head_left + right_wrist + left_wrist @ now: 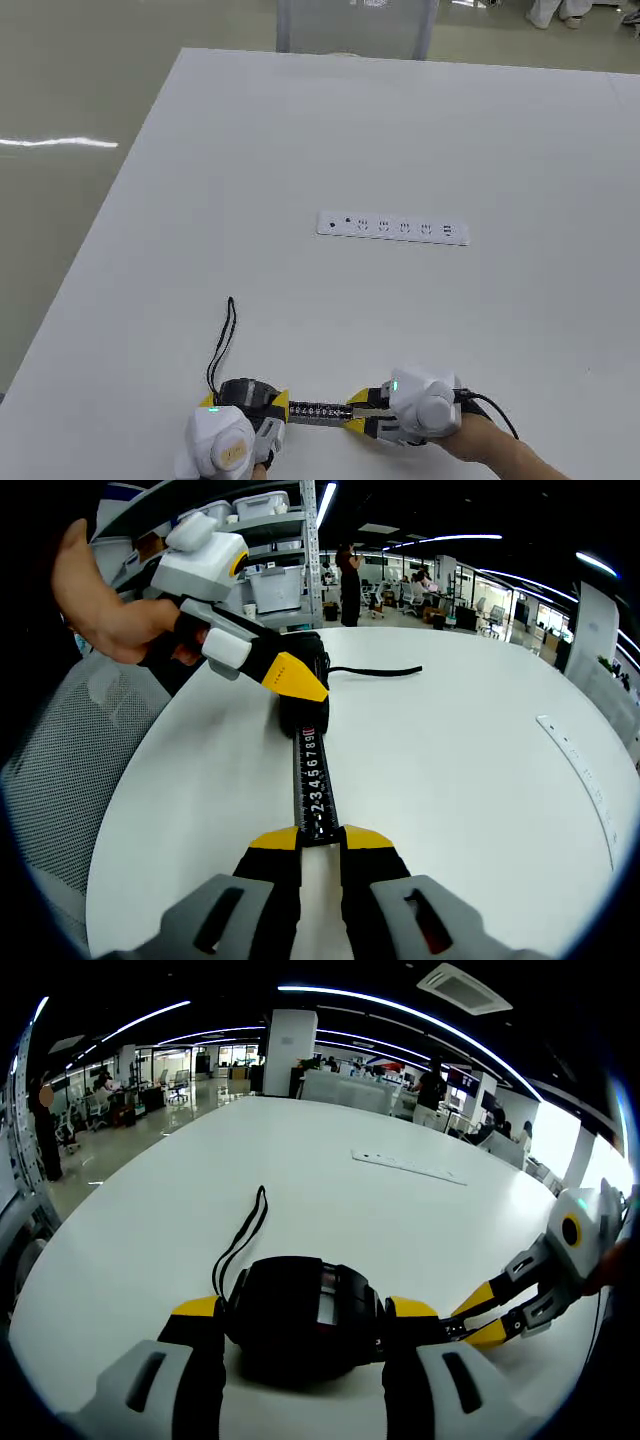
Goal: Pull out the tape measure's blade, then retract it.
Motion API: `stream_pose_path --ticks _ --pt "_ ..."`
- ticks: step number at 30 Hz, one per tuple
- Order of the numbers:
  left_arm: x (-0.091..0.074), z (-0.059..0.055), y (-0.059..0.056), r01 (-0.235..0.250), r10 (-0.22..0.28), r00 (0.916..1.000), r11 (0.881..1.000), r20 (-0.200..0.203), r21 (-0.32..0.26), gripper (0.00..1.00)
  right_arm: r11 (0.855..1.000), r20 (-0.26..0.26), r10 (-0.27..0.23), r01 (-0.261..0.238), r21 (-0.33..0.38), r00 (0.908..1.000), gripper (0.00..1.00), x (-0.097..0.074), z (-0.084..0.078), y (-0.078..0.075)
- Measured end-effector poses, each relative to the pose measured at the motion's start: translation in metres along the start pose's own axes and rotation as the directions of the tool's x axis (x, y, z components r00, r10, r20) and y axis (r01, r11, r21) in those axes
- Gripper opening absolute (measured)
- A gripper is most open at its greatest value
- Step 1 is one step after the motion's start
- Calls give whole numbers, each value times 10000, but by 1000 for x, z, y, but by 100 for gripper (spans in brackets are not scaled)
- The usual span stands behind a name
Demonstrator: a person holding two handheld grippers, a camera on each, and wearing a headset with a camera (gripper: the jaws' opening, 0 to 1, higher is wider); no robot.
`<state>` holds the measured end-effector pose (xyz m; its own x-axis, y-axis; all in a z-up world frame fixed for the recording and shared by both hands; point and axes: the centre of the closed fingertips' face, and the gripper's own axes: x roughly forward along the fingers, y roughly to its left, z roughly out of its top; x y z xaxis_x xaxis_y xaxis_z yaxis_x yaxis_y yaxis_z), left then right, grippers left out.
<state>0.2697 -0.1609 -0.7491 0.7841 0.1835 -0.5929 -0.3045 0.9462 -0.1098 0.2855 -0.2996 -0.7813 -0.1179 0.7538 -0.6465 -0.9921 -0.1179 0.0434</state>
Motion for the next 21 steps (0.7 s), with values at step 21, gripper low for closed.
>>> stream_pose_path --ticks 21 --pt "0 1 0 38 -38 10000 10000 11 -85 61 9998 110 125 -123 -151 9999 13 20 18 2"
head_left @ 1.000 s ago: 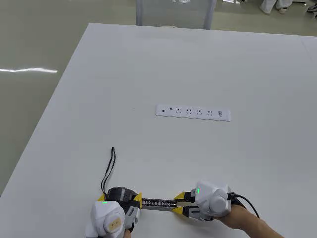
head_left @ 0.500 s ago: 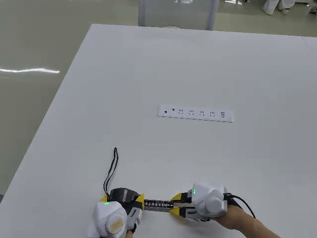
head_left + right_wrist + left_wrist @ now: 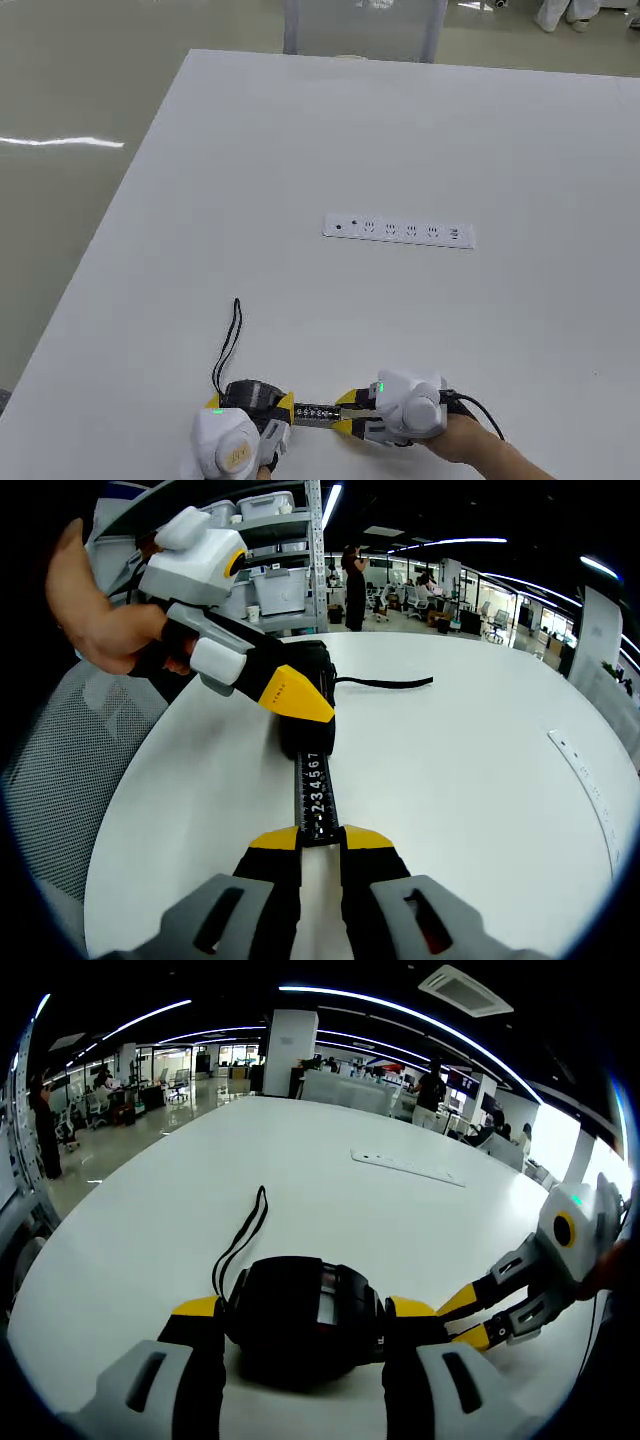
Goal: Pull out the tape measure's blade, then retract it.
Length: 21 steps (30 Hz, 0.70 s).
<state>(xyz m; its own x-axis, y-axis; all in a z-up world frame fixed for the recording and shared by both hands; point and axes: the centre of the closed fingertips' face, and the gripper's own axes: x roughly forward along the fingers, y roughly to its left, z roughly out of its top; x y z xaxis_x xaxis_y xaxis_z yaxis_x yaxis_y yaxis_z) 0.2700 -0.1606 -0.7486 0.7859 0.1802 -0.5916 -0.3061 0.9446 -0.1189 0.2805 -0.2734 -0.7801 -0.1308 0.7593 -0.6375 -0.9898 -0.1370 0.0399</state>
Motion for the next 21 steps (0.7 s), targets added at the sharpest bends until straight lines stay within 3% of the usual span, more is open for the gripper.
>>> stream_pose_path --ticks 21 --pt "0 -1 1 15 -15 10000 10000 -10 -34 61 9999 90 103 -102 -130 9999 13 18 13 3"
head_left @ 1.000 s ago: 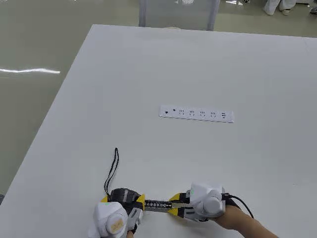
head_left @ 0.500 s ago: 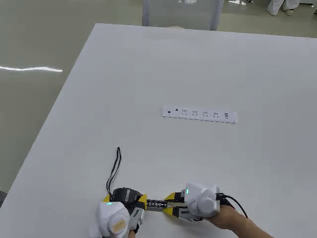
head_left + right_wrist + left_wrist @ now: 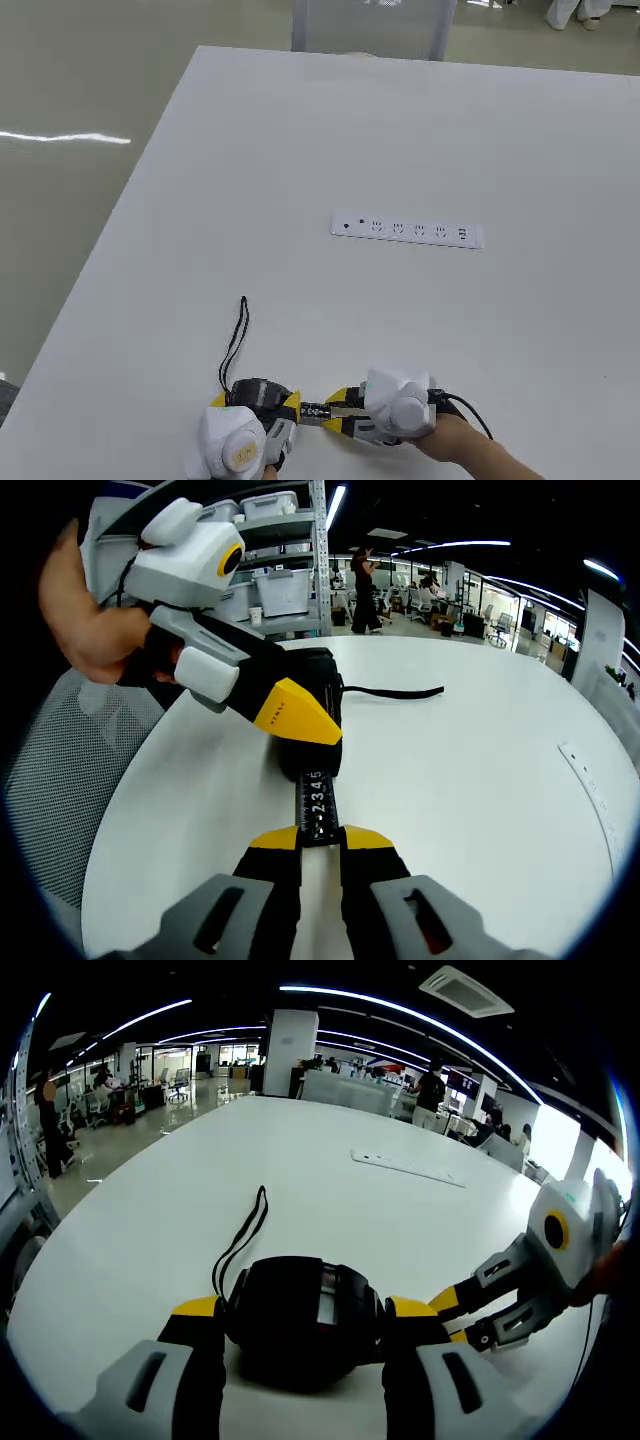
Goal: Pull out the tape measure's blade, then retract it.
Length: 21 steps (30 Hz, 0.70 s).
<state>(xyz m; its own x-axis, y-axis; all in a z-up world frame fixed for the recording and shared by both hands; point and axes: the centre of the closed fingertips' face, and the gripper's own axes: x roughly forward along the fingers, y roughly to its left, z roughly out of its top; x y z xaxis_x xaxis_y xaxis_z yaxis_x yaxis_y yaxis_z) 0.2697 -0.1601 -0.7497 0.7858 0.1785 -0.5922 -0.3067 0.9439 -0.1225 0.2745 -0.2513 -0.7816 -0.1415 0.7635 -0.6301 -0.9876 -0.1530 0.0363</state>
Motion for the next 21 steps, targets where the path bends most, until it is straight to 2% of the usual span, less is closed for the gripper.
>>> stream_pose_path --ticks 21 --pt "-1 1 0 75 -76 9999 10000 -108 -58 60 10000 153 69 -68 -26 9999 13 17 13 3"
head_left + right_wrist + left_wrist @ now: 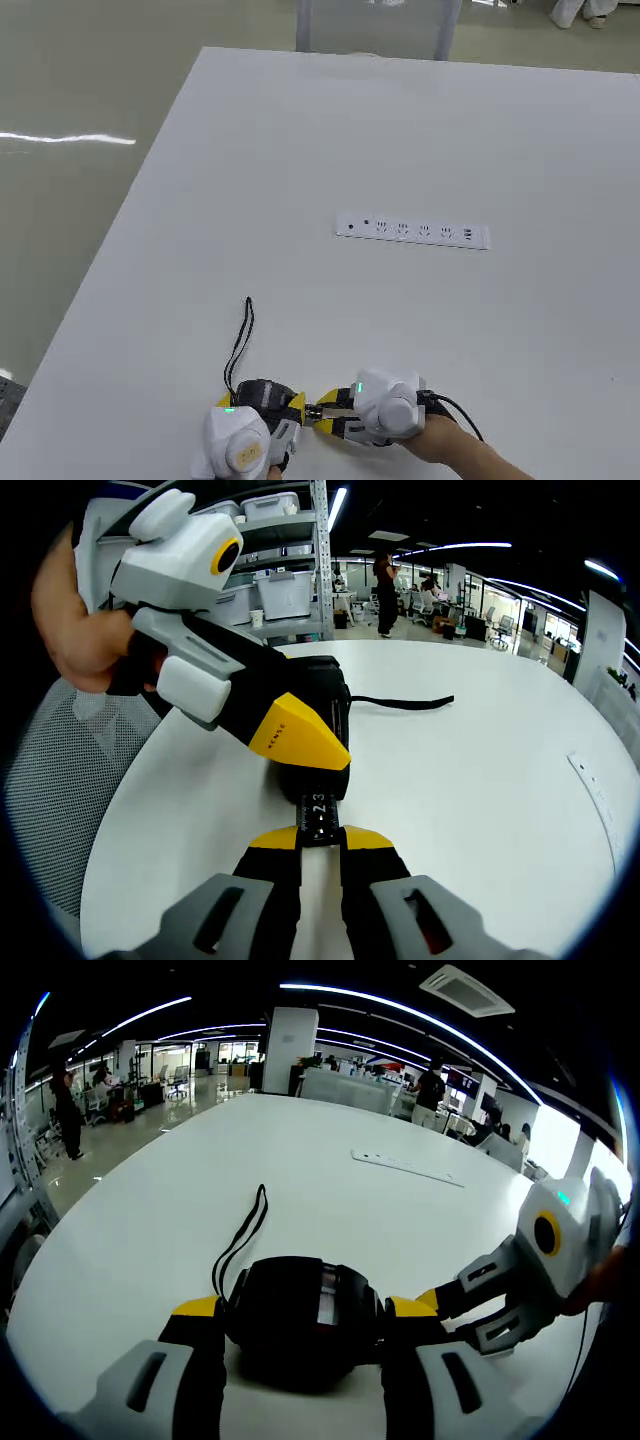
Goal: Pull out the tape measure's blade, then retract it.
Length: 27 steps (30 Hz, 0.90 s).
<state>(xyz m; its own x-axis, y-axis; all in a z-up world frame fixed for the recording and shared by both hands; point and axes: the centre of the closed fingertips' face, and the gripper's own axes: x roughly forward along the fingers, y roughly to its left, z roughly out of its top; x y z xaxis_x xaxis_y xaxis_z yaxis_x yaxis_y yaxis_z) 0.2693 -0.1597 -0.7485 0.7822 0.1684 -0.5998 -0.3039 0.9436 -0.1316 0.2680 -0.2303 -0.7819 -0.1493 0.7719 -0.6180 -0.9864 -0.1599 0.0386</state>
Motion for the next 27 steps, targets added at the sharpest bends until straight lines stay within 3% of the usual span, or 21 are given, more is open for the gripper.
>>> stream_pose_path --ticks 27 --pt "0 1 0 129 -128 9999 9997 31 -185 61 9987 67 317 -314 -404 9995 13 13 11 1"
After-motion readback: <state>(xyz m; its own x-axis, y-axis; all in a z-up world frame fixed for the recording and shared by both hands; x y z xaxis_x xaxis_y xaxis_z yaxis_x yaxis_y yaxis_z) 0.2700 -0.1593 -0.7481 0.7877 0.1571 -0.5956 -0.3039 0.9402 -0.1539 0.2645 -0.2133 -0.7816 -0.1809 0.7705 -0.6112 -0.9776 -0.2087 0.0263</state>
